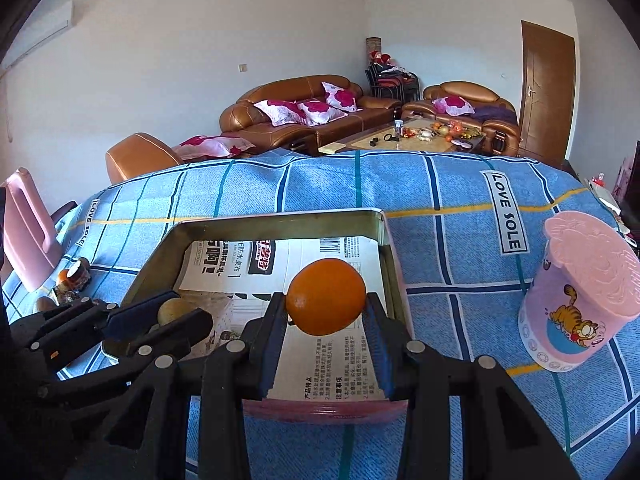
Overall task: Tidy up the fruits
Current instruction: 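Carry both fruits into the tin box and open both grippers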
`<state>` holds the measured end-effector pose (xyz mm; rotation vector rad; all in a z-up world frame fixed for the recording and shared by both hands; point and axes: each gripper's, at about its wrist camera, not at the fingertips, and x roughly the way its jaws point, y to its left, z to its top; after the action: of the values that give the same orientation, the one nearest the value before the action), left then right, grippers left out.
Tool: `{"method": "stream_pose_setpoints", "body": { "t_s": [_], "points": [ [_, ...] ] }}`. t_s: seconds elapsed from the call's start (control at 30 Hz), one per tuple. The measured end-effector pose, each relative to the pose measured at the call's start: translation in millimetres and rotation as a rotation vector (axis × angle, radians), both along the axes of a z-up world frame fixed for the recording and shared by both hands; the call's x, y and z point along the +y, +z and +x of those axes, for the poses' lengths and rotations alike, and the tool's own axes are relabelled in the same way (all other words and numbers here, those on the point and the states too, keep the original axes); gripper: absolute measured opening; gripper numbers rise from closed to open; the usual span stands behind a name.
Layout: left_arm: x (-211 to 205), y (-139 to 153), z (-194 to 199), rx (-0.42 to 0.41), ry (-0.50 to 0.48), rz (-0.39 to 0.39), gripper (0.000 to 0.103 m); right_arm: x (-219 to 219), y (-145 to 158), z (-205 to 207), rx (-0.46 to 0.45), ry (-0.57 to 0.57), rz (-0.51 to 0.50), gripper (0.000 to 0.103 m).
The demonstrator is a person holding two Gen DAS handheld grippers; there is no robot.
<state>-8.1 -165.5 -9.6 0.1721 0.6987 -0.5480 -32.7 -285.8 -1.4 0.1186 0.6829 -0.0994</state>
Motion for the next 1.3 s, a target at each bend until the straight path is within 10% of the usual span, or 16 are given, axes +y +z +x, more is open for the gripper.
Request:
{"method": "stream_pose_setpoints", "body": {
  "t_s": [0.57, 0.83, 1.3],
  "points": [
    [5, -1, 1, -0.024, 0.047, 0.003, 0.039, 4, -5, 1, 0.013, -0.011, 0.002, 0.046],
    [30, 20, -8, -0.124, 0.115, -0.061, 0.103, -13, 6, -11, -0.1, -0.064, 0.09, 0.061],
    [67, 20, -20, -0.206, 0.151, 0.023, 0.103, -8, 21, -28, -0.228, -0.144, 0.014, 0.073]
  ]
}}
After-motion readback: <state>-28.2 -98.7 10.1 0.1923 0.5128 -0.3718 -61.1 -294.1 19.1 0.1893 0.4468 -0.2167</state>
